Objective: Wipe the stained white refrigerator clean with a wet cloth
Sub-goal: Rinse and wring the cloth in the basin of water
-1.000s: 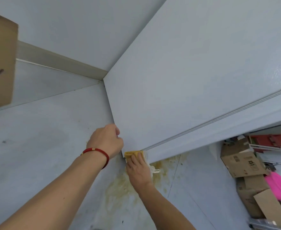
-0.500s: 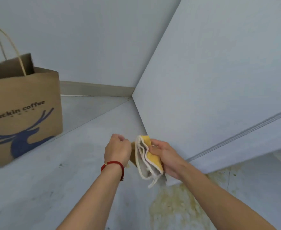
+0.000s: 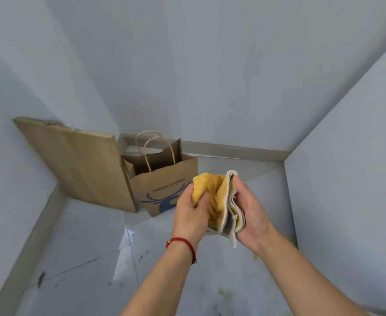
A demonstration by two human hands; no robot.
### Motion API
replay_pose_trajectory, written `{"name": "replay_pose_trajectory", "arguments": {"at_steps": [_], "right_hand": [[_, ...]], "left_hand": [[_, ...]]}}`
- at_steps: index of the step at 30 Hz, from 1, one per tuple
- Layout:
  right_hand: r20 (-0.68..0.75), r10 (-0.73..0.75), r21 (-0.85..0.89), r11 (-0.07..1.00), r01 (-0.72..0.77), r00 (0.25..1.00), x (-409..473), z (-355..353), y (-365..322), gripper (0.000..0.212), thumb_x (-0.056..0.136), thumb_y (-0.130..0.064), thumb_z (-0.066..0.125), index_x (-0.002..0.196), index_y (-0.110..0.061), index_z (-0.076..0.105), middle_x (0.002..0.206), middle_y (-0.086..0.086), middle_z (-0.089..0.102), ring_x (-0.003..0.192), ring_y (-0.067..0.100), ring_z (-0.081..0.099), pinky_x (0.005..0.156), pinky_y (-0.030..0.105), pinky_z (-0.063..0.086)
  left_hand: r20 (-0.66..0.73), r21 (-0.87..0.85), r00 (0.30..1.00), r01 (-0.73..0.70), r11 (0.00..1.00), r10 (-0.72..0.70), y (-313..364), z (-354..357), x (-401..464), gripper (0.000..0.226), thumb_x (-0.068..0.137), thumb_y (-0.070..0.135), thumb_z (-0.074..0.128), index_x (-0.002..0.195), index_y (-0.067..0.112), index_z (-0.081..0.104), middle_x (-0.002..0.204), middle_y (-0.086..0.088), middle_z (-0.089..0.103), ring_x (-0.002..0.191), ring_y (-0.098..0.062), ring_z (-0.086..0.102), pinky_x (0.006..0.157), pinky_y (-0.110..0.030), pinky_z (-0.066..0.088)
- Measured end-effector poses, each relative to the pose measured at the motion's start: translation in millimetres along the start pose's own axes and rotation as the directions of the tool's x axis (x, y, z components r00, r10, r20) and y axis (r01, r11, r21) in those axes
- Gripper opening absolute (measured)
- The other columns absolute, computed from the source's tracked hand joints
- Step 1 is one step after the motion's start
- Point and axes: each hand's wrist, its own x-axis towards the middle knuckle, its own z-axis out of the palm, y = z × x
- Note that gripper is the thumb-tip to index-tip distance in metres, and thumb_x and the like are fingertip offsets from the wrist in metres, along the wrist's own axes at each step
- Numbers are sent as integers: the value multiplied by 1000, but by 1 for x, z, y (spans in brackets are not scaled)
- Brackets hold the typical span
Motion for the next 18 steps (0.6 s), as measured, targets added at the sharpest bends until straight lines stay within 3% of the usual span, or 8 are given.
{"name": "replay_pose_trajectory", "arguments": {"at_steps": [2,5,8,11,15,18], "right_hand": [[-16,12,-176,984,-15,1000,-18,30,-2,39,104,-31,59,136,-10,64,124,16,73,115,34,71,99,51,55],[-45,65,-294,953,-76,997,-68,86,-9,32,104,-5,52,134,-9,63,121,16,75,111,33,73,95,48,56],[137,239,-209,956,-208,961,-144,149,-8,37,106,-4,46,140,-9,59,134,20,67,125,35,65,104,50,50],[223,363,-251,918,-307,905,-218,199,6,42,105,-6,44,145,-13,55,140,19,63,131,35,61,110,54,46],[262,535,-424,811,-403,803,-315,249,37,42,104,-8,49,145,-9,54,140,18,64,131,34,61,111,53,46],[241,577,-609,716,-341,780,-365,264,62,43,98,4,56,140,-7,56,130,20,69,122,34,67,98,43,58]], "left_hand": [[-55,-11,998,26,1000,-27,25,-35,-28,14,105,30,51,108,31,65,105,4,70,100,-13,65,88,-32,54],[-204,-26,967,151,988,-153,75,-96,-94,19,105,40,46,102,30,62,106,1,67,98,-13,63,84,-32,53],[-397,-43,900,175,984,-177,124,-155,-189,28,105,41,48,89,23,62,83,7,63,79,-12,59,72,-31,49],[-537,-15,811,265,964,-231,153,-197,-279,42,104,41,50,67,20,46,63,12,43,64,-13,42,59,-29,35],[-710,-24,646,373,927,-278,160,-231,-408,48,107,35,46,61,25,36,72,5,41,72,-17,41,68,-36,38],[-761,-121,541,424,898,-358,142,-239,-491,39,105,42,48,75,19,60,94,1,58,90,-16,54,85,-35,45]]}}
